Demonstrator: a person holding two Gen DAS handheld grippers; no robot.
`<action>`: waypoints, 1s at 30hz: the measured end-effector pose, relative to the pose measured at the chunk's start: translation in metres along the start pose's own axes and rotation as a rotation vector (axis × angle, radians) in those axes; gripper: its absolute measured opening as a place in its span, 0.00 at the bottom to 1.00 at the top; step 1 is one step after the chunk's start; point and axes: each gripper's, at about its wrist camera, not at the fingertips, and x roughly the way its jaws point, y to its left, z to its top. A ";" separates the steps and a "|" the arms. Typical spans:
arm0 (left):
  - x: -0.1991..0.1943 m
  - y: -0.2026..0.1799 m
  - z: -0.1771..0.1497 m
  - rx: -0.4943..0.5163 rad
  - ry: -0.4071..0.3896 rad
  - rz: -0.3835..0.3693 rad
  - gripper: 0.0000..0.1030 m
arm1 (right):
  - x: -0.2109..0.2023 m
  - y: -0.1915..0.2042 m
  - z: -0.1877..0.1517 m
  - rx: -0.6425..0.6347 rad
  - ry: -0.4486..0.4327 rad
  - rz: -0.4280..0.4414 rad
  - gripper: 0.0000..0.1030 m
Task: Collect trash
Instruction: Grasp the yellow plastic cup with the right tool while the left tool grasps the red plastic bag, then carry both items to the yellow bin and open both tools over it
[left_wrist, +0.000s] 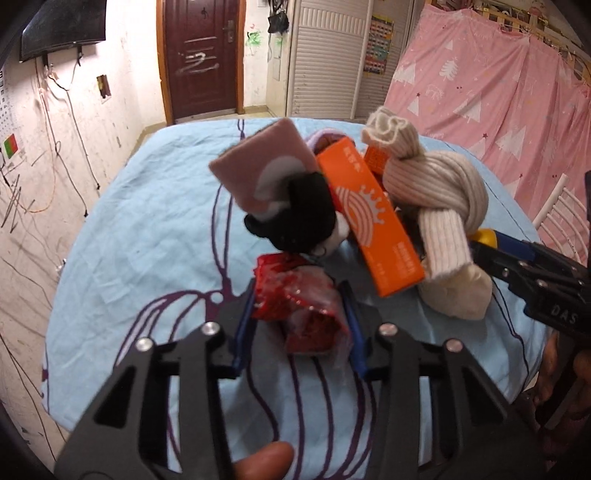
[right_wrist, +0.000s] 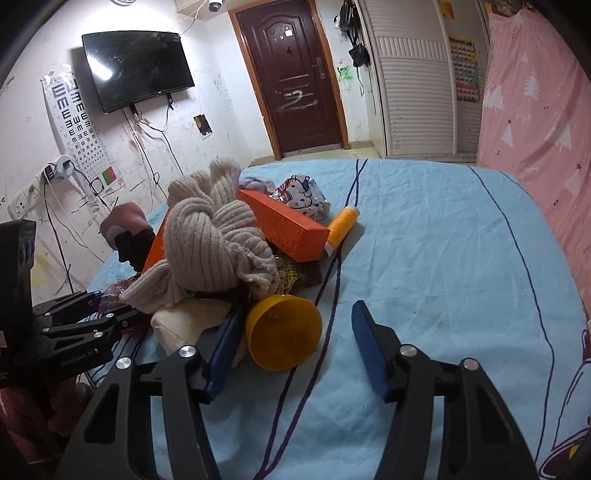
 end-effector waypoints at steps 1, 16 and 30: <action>-0.001 0.001 0.000 -0.003 -0.001 -0.004 0.38 | 0.002 -0.001 0.002 0.004 0.011 0.006 0.51; -0.050 0.017 0.004 0.005 -0.096 -0.022 0.36 | -0.018 -0.008 0.006 0.014 -0.062 0.017 0.33; -0.063 -0.093 0.068 0.197 -0.140 -0.200 0.36 | -0.103 -0.063 0.012 0.058 -0.260 -0.125 0.34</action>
